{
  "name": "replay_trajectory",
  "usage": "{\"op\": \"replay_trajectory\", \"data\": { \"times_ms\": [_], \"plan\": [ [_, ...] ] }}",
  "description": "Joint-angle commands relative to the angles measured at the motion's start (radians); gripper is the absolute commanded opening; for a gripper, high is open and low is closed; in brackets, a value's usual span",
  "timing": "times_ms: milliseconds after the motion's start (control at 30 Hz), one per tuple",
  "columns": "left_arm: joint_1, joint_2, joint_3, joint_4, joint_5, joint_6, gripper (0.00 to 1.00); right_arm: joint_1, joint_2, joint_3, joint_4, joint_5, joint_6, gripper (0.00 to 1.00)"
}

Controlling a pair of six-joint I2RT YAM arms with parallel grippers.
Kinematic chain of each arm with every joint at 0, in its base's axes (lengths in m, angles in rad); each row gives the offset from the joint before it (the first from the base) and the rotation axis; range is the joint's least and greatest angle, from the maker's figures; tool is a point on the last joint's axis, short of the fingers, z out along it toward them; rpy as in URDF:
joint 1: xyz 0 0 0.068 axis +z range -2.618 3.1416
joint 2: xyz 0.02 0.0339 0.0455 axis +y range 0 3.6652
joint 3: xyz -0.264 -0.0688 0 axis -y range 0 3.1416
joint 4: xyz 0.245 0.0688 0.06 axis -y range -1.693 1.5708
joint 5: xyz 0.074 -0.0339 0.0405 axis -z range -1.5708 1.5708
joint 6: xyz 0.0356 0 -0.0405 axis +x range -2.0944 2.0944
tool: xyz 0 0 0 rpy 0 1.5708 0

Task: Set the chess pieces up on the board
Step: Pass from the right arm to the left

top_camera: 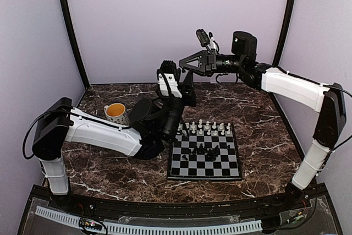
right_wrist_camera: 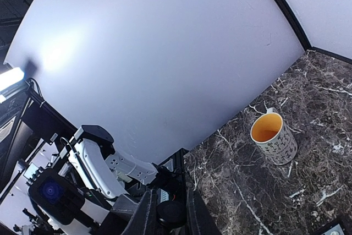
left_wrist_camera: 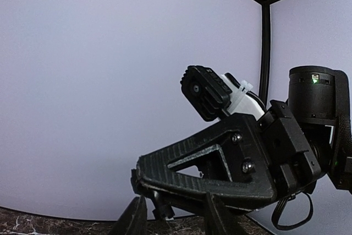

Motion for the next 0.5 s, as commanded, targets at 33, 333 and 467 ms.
{"op": "replay_trajectory", "data": {
  "times_ms": [33,333,467],
  "plan": [
    [0.0,-0.003,0.029,0.0,-0.046,0.023,0.38,-0.002,-0.035,-0.007,0.067,-0.027,0.013,0.15],
    [0.001,-0.002,0.025,0.007,-0.044,0.055,0.32,-0.002,-0.031,-0.02,0.112,-0.037,0.051,0.16],
    [0.001,0.006,0.038,0.005,-0.046,0.066,0.26,-0.002,-0.037,-0.035,0.128,-0.033,0.061,0.16]
  ]
}}
